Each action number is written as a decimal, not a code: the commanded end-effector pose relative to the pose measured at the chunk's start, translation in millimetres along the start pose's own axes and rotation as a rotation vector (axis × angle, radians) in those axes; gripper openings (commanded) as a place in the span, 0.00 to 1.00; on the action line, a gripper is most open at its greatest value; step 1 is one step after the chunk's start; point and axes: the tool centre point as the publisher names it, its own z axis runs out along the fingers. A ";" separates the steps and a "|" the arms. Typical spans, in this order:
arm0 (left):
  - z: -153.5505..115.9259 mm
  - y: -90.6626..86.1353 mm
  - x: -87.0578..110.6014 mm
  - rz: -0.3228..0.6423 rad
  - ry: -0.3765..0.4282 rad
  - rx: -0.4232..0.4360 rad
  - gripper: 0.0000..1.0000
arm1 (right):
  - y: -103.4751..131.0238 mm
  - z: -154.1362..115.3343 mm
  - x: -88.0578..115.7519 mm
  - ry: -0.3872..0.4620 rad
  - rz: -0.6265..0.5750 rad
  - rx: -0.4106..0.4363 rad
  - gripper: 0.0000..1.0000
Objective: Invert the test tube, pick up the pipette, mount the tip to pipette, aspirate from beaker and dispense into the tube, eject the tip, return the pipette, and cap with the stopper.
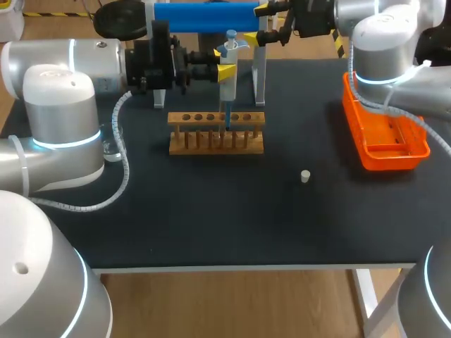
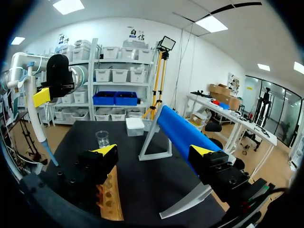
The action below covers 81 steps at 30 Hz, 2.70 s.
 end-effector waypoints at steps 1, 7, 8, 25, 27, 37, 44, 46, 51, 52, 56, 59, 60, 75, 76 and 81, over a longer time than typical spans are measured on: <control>-0.1 0.5 1.0 0.001 -0.003 0.003 0.00 | 0.6 -0.6 -0.9 0.004 0.001 0.004 1.00; -0.1 0.5 1.0 0.001 -0.003 0.003 0.00 | 1.0 4.0 -1.7 -0.016 -0.008 0.020 1.00; -0.1 0.5 1.0 0.001 -0.003 0.003 0.00 | 1.6 6.1 -2.3 -0.022 -0.003 0.021 1.00; -0.1 0.5 1.0 0.001 -0.003 0.003 0.00 | -2.7 26.8 -3.1 -0.081 0.003 0.082 1.00; -0.1 0.5 1.0 0.001 -0.003 0.003 0.00 | -3.3 27.8 -3.3 -0.082 0.003 0.086 1.00; -0.1 0.5 1.0 0.001 -0.003 0.003 0.00 | -3.6 33.2 -6.5 -0.094 0.009 0.088 1.00; -0.1 0.5 1.0 0.001 -0.003 0.003 0.00 | -1.3 35.2 -3.9 -0.084 0.008 0.079 1.00; -0.1 0.5 1.0 0.001 -0.003 0.003 0.00 | -0.6 35.3 -3.0 -0.080 0.007 0.076 1.00; -0.1 0.5 1.0 0.001 -0.003 0.003 0.00 | -0.1 35.2 -2.8 -0.076 0.005 0.074 1.00; -0.1 0.5 1.0 0.001 -0.003 0.003 0.00 | 0.2 34.9 -2.8 -0.075 0.006 0.074 1.00; 0.4 -1.1 1.4 0.001 -0.004 -0.004 0.00 | 0.2 34.9 -2.8 -0.075 0.006 0.074 1.00; -2.1 -6.2 0.5 0.003 -0.018 -0.020 0.00 | 0.2 34.9 -2.8 -0.075 0.006 0.074 1.00; -3.8 -7.5 -0.8 0.003 -0.025 -0.029 0.00 | 0.2 34.9 -2.8 -0.075 0.006 0.074 1.00; -58.1 -3.5 -53.0 -0.010 -0.210 -0.085 0.00 | 0.2 34.9 -2.8 -0.075 0.006 0.074 1.00; -61.1 -2.7 -57.4 -0.010 -0.222 -0.084 0.00 | 0.2 34.9 -2.8 -0.075 0.006 0.074 1.00; -74.9 2.8 -80.1 -0.016 -0.276 -0.072 0.00 | 0.2 34.9 -2.8 -0.075 0.006 0.074 1.00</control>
